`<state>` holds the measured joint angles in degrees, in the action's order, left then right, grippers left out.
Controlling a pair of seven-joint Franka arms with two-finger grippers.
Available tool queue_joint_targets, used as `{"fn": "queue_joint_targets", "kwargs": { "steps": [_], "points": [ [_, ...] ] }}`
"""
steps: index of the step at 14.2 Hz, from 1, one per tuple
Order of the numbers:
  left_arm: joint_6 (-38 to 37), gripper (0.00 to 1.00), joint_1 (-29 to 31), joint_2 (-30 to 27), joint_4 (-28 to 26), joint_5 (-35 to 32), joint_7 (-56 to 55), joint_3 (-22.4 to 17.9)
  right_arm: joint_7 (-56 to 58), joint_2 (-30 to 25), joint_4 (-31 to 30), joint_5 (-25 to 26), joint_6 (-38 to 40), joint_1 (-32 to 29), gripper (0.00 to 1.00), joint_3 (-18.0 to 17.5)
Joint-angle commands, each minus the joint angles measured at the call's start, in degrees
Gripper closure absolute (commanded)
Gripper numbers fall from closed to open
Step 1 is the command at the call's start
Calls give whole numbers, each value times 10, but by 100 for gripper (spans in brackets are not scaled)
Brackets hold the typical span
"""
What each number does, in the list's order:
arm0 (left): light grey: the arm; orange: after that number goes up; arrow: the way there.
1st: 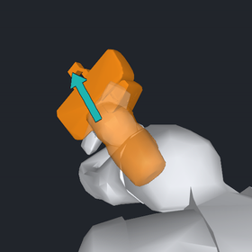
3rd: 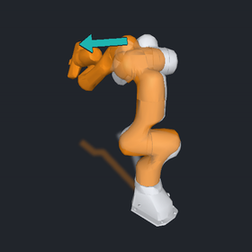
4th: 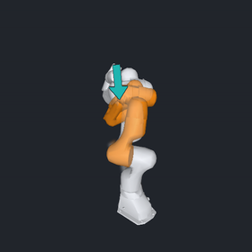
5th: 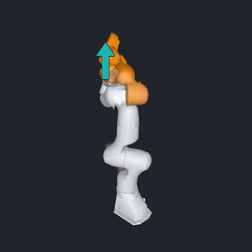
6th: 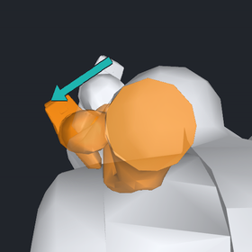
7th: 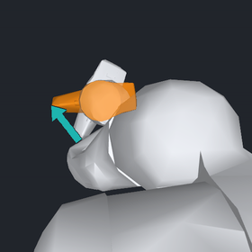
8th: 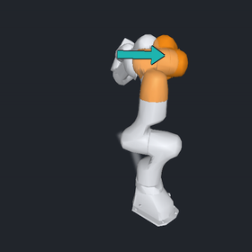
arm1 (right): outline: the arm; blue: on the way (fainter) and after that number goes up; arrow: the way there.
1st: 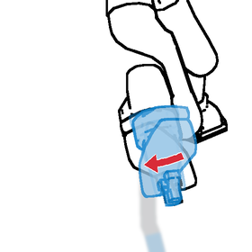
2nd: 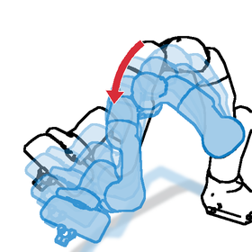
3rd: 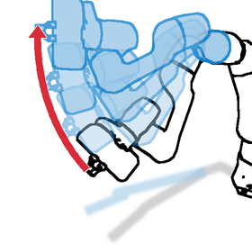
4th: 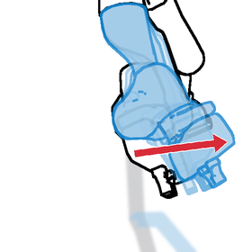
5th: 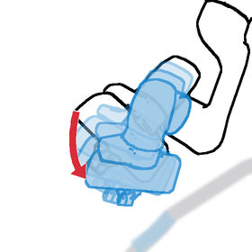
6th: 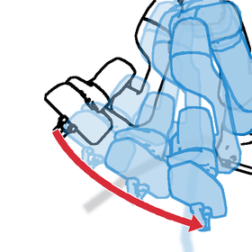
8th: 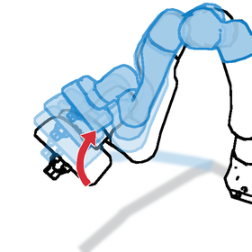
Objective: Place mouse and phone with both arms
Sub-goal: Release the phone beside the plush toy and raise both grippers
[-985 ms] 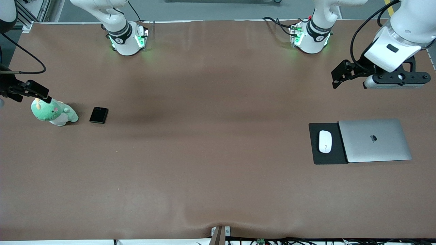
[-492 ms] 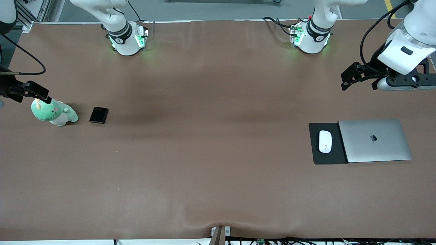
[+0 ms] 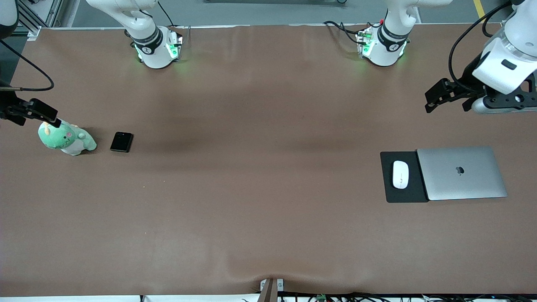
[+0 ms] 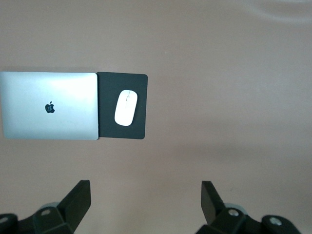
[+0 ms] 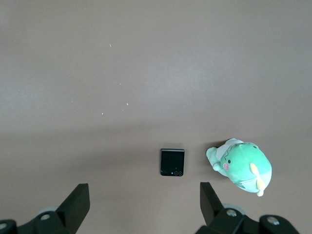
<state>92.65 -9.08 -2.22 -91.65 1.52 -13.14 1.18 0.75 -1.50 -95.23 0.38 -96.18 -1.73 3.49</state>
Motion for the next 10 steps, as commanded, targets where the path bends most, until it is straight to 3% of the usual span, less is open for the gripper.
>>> {"fn": "queue_joint_targets", "kwargs": {
  "steps": [1,3,6,10],
  "points": [
    [-8,0,3,-1,4,9,22,-2,-7,-8,12,-4,18,-3,0,-1],
    [-8,0,7,-1,4,6,26,-3,-3,-6,28,-14,22,-6,0,2],
    [-4,0,11,9,4,4,31,-3,-4,28,114,-17,75,-4,0,0],
    [-2,0,11,11,3,4,32,-3,0,32,96,-17,64,-5,0,0]
  ]
}}
